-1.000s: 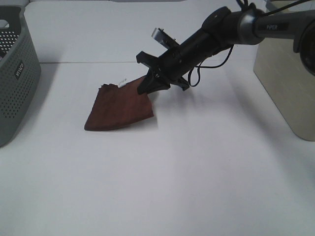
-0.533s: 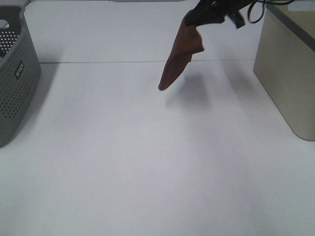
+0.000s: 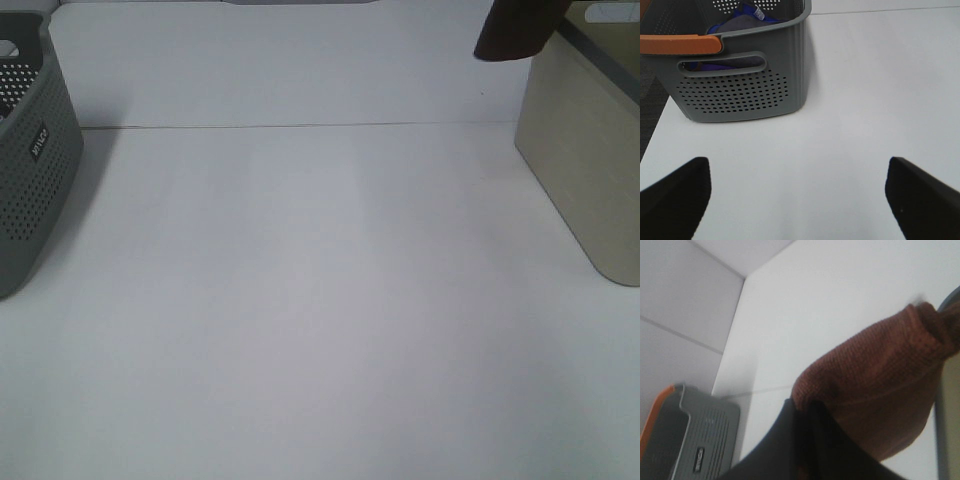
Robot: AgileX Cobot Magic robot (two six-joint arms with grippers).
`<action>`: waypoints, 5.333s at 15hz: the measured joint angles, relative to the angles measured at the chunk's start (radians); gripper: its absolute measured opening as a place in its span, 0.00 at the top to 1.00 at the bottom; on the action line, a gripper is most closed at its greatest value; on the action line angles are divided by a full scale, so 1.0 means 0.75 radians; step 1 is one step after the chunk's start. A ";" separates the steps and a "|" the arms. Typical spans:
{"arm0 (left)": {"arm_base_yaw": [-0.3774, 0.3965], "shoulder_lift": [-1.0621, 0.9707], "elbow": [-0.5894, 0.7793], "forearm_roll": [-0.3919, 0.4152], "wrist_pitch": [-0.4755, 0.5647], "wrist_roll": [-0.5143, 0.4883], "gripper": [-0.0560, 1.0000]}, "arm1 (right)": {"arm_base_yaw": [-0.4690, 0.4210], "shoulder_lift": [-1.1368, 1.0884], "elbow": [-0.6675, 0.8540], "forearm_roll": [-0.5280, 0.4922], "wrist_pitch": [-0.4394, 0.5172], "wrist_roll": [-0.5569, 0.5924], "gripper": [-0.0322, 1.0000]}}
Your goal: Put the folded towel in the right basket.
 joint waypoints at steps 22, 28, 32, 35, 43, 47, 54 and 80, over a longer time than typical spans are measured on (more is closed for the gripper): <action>0.000 0.000 0.000 0.000 0.000 0.000 0.11 | -0.096 0.000 0.000 -0.775 0.055 0.405 0.46; 0.000 0.000 0.000 0.000 0.000 0.000 0.11 | -0.096 -0.003 0.000 -0.808 0.164 0.405 0.13; 0.000 0.000 0.000 0.000 0.000 0.000 0.11 | -0.020 -0.075 0.000 -0.747 0.247 0.331 0.12; 0.000 0.000 0.000 0.000 0.000 0.000 0.11 | 0.177 -0.083 0.000 -0.917 0.295 0.309 0.12; 0.000 0.000 0.000 0.000 0.000 0.000 0.11 | 0.644 -0.116 0.000 -1.416 0.297 0.456 0.12; 0.000 0.000 0.000 0.000 0.000 0.000 0.11 | 0.651 -0.319 0.175 -1.405 0.296 0.473 0.12; 0.000 0.000 0.000 0.000 0.000 0.000 0.11 | 0.651 -0.892 0.923 -1.408 0.296 0.489 0.12; 0.000 0.000 0.000 0.000 0.000 0.000 0.11 | 0.651 -2.692 2.011 -1.407 0.151 0.427 0.12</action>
